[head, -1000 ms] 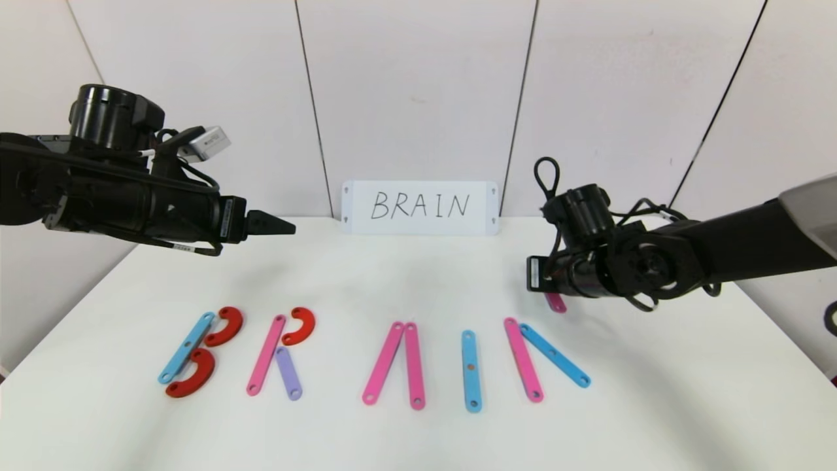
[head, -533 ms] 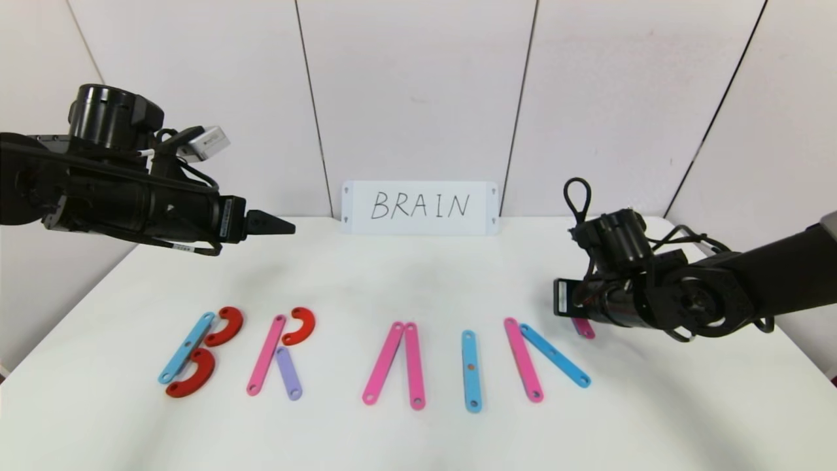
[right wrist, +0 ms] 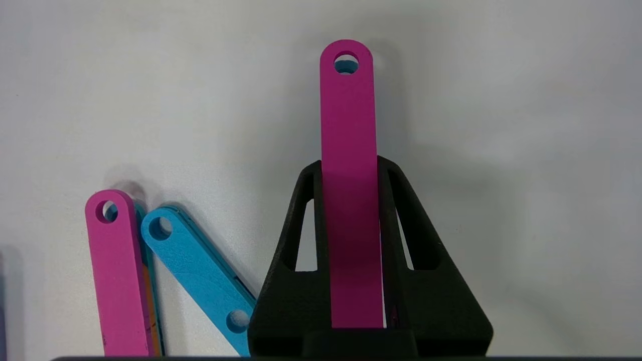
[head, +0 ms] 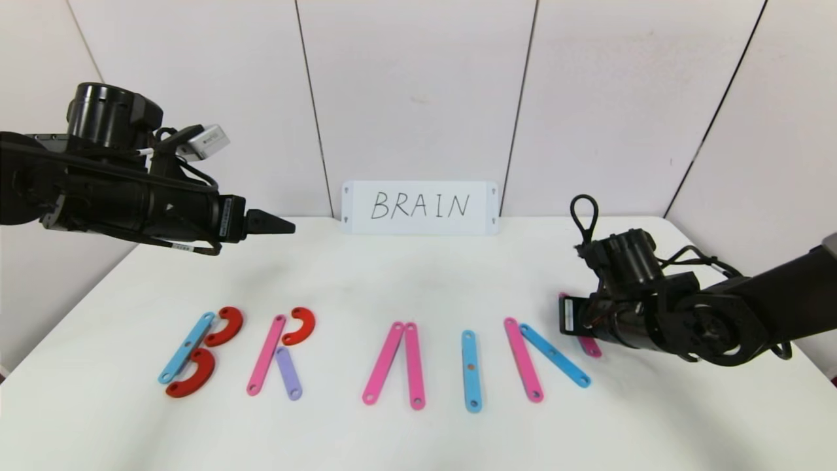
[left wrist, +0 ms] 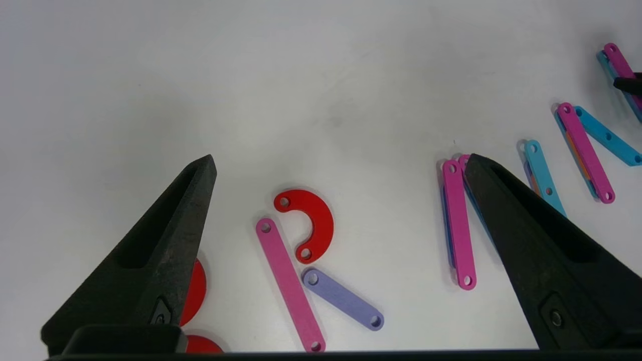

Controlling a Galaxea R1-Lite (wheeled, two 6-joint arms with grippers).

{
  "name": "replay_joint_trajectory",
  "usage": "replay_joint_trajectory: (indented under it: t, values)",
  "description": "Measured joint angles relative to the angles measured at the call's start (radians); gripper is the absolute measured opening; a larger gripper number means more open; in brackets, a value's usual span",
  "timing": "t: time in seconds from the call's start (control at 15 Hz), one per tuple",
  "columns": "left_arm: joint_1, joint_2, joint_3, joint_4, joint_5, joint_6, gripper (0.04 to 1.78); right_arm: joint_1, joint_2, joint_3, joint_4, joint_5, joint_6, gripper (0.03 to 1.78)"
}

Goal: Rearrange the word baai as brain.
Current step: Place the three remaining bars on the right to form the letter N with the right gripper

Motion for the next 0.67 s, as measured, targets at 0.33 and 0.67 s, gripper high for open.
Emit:
replay_joint_trajectory:
  t: [0.33, 0.67]
  values:
    - [0.0, -0.003, 0.0, 0.0, 0.0, 0.0, 1.73, 0.021, 0.0, 0.03, -0.003, 0.0, 0.027, 0.3]
    - [0.0, -0.003, 0.0, 0.001, 0.0, 0.0, 1.73, 0.023, -0.015, 0.063, -0.005, 0.0, 0.028, 0.3]
